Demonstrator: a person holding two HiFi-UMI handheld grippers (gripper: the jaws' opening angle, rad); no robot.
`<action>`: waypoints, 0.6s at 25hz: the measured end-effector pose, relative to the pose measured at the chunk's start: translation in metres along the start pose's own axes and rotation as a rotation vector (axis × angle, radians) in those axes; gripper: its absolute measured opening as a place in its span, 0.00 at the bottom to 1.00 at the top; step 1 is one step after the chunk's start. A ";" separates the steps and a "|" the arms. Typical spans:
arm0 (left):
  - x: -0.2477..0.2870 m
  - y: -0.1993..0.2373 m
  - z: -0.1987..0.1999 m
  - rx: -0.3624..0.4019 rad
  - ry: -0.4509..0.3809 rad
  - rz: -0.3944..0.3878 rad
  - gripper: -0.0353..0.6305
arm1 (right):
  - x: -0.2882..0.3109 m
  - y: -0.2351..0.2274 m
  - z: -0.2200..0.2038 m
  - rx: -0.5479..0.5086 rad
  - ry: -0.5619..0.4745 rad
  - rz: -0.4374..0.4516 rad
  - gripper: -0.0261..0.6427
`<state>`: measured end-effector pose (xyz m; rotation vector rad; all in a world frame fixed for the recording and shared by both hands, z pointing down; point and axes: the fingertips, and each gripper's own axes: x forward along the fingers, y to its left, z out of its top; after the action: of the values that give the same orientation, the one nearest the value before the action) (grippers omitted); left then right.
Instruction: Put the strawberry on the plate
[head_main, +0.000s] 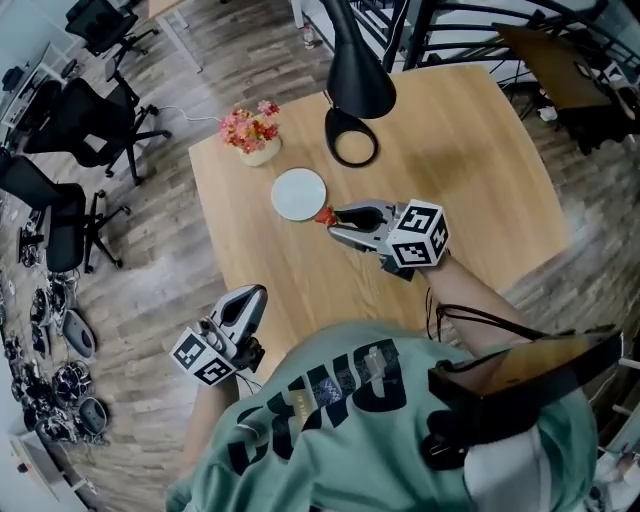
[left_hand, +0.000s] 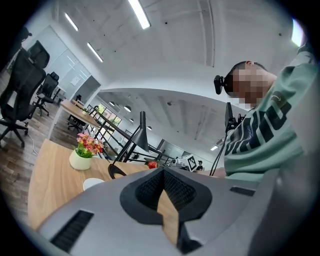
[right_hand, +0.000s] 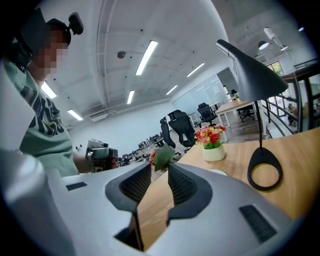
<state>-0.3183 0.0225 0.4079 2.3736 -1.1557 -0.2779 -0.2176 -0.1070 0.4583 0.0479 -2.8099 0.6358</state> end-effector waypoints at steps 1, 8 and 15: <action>0.002 0.003 0.001 -0.001 -0.006 0.005 0.06 | 0.000 -0.003 0.001 -0.001 0.005 0.001 0.21; 0.008 0.025 0.007 -0.015 -0.021 0.042 0.06 | 0.007 -0.025 0.013 -0.009 0.021 0.010 0.21; 0.009 0.065 0.008 -0.044 -0.030 0.062 0.06 | 0.030 -0.054 0.016 -0.016 0.026 -0.012 0.21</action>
<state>-0.3606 -0.0219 0.4341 2.2980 -1.2222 -0.3158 -0.2453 -0.1615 0.4745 0.0536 -2.7874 0.6069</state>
